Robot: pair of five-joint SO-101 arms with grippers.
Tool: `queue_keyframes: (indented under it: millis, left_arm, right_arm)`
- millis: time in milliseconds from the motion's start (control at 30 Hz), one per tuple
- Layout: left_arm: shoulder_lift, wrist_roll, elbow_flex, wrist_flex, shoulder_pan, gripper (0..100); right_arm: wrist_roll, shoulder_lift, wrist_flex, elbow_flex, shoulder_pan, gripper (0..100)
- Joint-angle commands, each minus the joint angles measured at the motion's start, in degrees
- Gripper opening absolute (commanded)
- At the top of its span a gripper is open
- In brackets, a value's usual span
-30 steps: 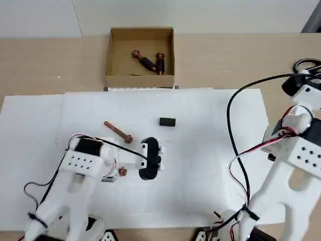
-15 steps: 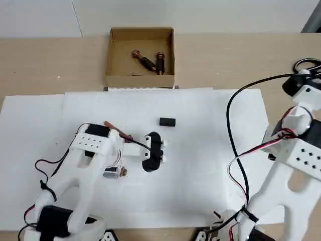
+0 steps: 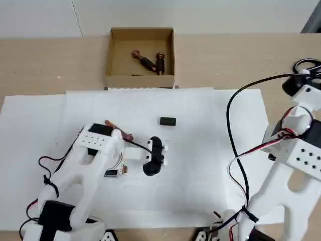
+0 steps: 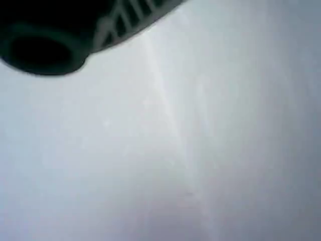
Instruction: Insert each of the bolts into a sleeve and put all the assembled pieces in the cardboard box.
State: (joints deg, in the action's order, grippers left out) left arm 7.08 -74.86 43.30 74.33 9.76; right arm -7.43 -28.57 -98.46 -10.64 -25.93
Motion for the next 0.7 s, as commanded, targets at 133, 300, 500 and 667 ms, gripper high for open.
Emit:
queue_keyframes:
  millis: [133, 300, 500, 667]
  left_arm:
    - [-0.88, 5.54, -13.14, 12.13, -0.35, 0]
    - [-0.79, 14.77, -24.66, 19.43, -0.44, 0]
    - [3.78, 28.57, -36.35, 24.44, -0.44, 0]
    - [14.95, 36.66, -38.73, 24.18, 0.00, 1]
  right_arm:
    - [0.35, -11.47, -0.31, 0.26, 1.98, 0.6]
    - [-0.88, -20.18, -0.40, -1.76, 10.15, 0.7]
    - [-1.93, -27.21, -0.40, -5.45, 16.40, 0.7]
    - [-1.58, -29.93, -0.22, -8.88, 17.01, 0.6]
